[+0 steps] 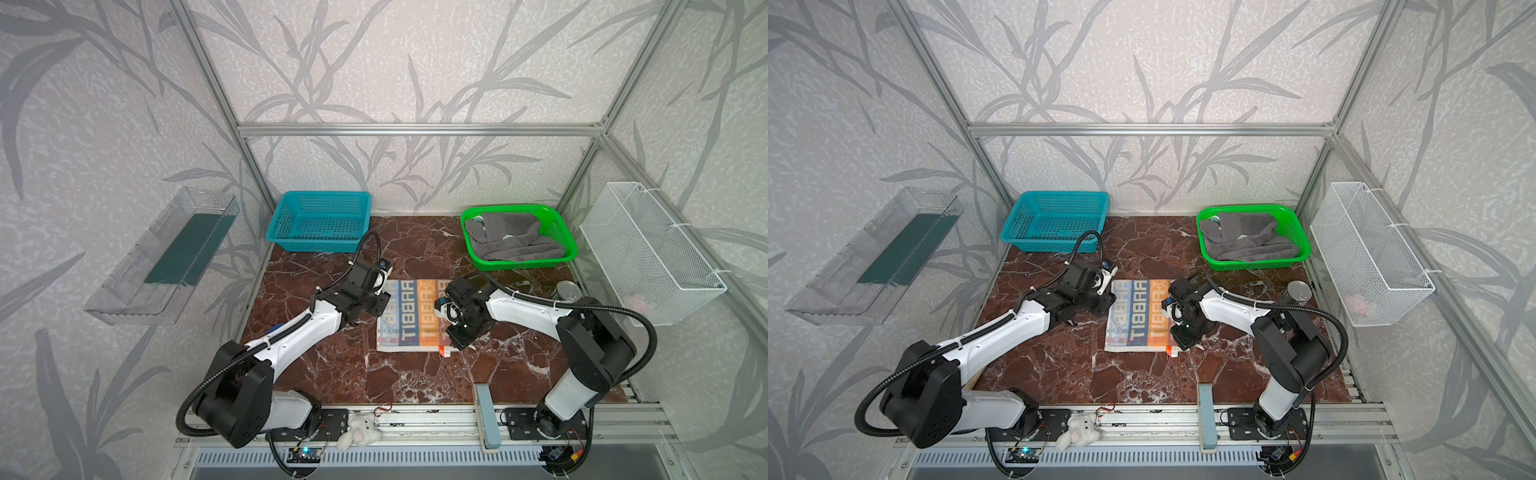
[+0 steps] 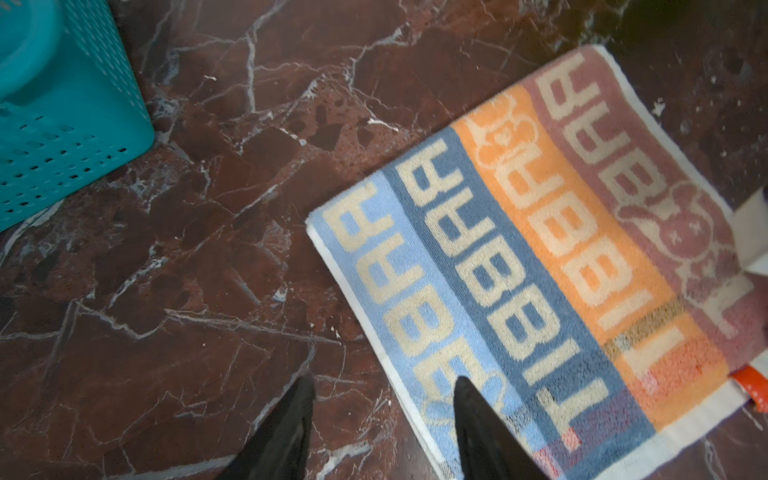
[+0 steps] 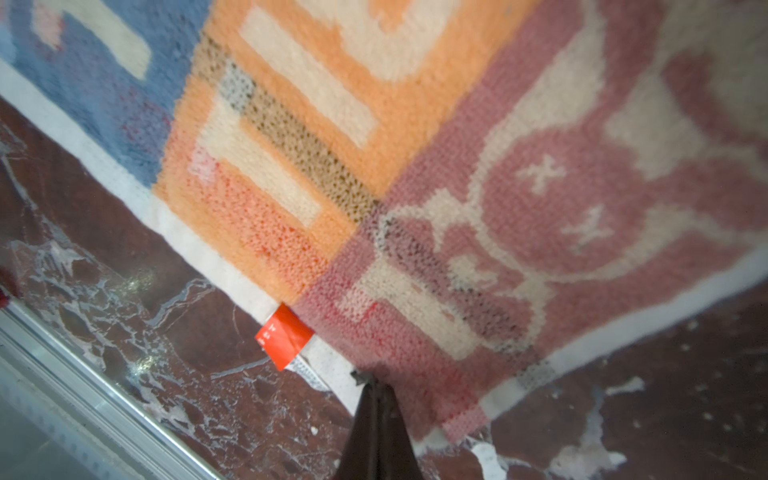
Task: Fold and stack the towels
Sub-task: 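Open both grippers and move them to the towel's far folded edge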
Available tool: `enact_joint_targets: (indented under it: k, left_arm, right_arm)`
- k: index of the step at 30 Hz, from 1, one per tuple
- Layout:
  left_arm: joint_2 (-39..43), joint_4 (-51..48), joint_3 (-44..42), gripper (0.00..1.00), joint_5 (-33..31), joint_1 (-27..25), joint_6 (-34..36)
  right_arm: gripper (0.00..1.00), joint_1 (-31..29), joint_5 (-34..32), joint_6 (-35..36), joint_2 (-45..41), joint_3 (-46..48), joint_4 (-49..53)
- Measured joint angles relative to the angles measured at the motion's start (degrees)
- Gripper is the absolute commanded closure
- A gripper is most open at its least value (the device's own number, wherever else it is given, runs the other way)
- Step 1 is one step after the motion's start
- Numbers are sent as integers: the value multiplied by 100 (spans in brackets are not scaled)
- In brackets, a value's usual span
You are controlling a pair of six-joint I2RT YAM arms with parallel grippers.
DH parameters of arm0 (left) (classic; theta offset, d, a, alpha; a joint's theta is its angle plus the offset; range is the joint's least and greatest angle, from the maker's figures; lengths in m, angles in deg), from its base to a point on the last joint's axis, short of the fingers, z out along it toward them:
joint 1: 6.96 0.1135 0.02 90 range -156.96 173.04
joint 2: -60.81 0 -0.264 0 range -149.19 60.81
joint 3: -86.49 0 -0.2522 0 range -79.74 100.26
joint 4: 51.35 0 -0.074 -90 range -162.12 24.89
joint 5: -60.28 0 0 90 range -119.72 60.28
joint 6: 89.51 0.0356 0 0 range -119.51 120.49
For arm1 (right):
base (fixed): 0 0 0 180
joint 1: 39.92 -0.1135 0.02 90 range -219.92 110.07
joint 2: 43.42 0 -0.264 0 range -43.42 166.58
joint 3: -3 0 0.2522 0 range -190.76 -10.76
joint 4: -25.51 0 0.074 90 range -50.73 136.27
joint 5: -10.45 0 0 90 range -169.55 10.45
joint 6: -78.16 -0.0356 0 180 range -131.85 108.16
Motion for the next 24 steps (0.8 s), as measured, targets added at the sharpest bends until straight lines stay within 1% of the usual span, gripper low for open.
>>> enact_joint_targets:
  k: [3,5,6,8,11,13,16,20,24]
  left_arm:
    - [-188,24,258,42,0,98,-184]
    - [-348,2,461,42,-2,136,-289]
    - [-435,-33,584,42,0,155,-365]
    - [-573,-111,809,42,7,199,-505]
    - [-730,-271,1093,42,74,284,-745]
    - [-850,-382,1268,42,160,374,-931]
    - [-1132,-551,1532,42,284,535,-1244]
    - [-1641,-706,1781,43,501,675,-1537]
    - [-2282,-960,2059,45,785,704,-1740]
  right_arm:
    - [95,2,-66,11,142,-79,35]
    - [92,13,-122,50,94,-170,105]
    - [87,42,-131,57,-11,-212,109]
    - [71,129,-127,2,-339,-258,50]
    - [63,577,-109,-306,-881,-328,-245]
    - [59,973,-90,-518,-929,-542,-400]
    - [57,1344,-125,-778,-529,-1137,-431]
    - [57,1342,-271,-1167,236,-1810,-503]
    - [58,1300,-485,-1622,662,-1921,-647]
